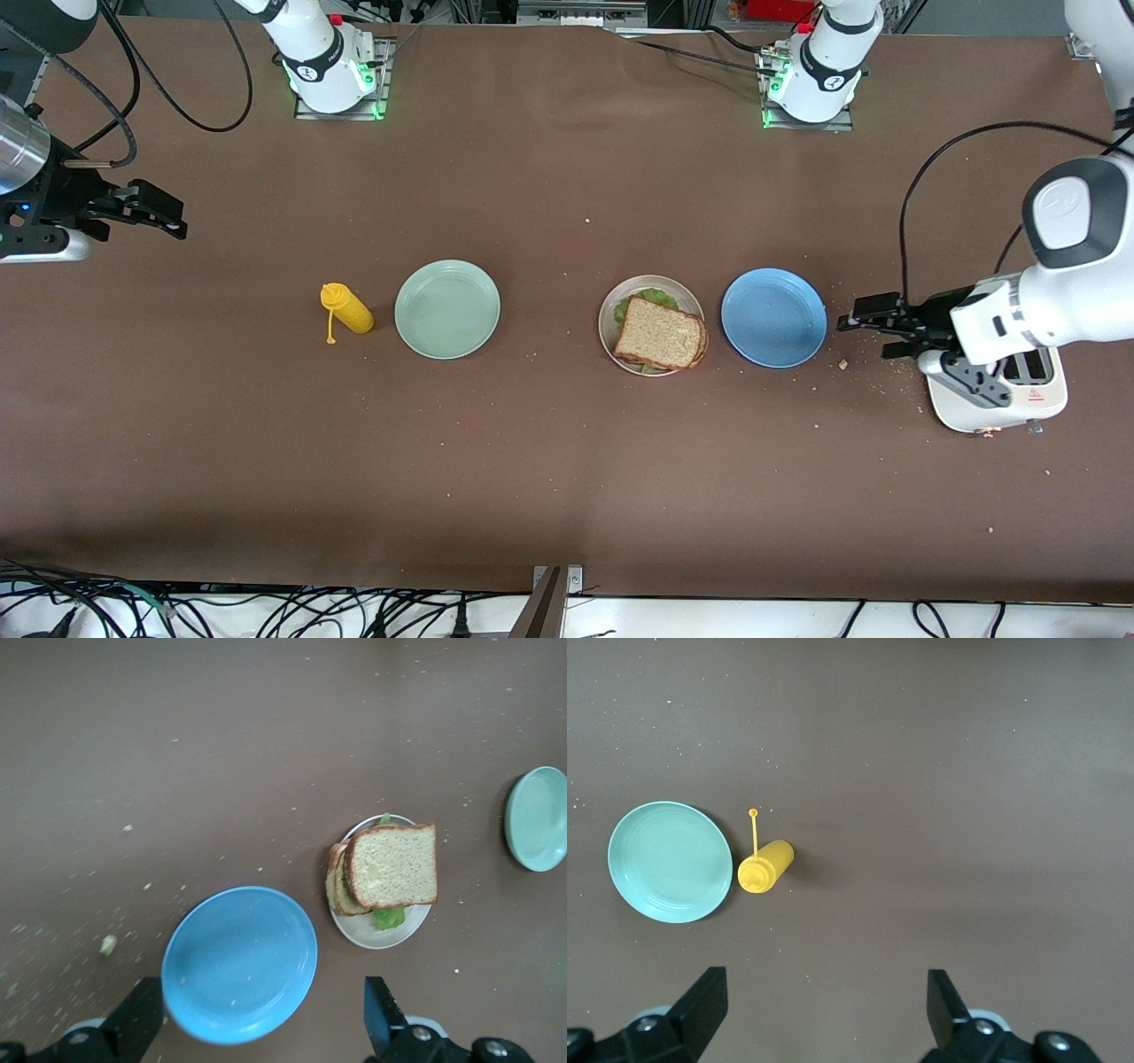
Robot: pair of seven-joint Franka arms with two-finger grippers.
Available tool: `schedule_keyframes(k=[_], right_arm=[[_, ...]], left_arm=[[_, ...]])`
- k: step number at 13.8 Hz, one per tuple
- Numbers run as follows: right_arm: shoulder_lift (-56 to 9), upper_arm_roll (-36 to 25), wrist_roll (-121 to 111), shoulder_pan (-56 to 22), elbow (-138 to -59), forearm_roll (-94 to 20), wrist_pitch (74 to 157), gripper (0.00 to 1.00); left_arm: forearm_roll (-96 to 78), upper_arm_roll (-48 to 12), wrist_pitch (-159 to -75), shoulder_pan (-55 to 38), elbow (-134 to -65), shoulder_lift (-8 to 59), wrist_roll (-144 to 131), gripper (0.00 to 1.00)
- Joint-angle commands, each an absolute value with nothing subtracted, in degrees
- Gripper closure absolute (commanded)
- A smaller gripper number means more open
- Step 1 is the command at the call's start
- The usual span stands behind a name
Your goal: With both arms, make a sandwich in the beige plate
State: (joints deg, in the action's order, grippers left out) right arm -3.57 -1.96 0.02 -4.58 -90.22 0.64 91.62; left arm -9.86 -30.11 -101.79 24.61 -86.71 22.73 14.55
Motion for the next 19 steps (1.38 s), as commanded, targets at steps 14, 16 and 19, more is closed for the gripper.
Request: schedule_keyframes(k=[14, 16, 19], right_arm=[[-4.0, -2.1, 0.4, -4.3, -89.1, -0.4, 91.3, 0.0], [-4.0, -2.1, 0.4, -4.3, -89.1, -0.4, 91.3, 0.0], [-4.0, -2.1, 0.4, -4.3, -89.1, -0.4, 91.4, 0.0]], left_arm=[[-1.6, -6.9, -95.9, 3.0, -95.0, 0.4, -0.4, 0.0], [-2.8, -5.0, -95.9, 0.5, -96.3, -0.3, 3.4, 0.0], [-1.8, -4.9, -96.2, 0.5, -98.7, -1.9, 3.5, 0.0]])
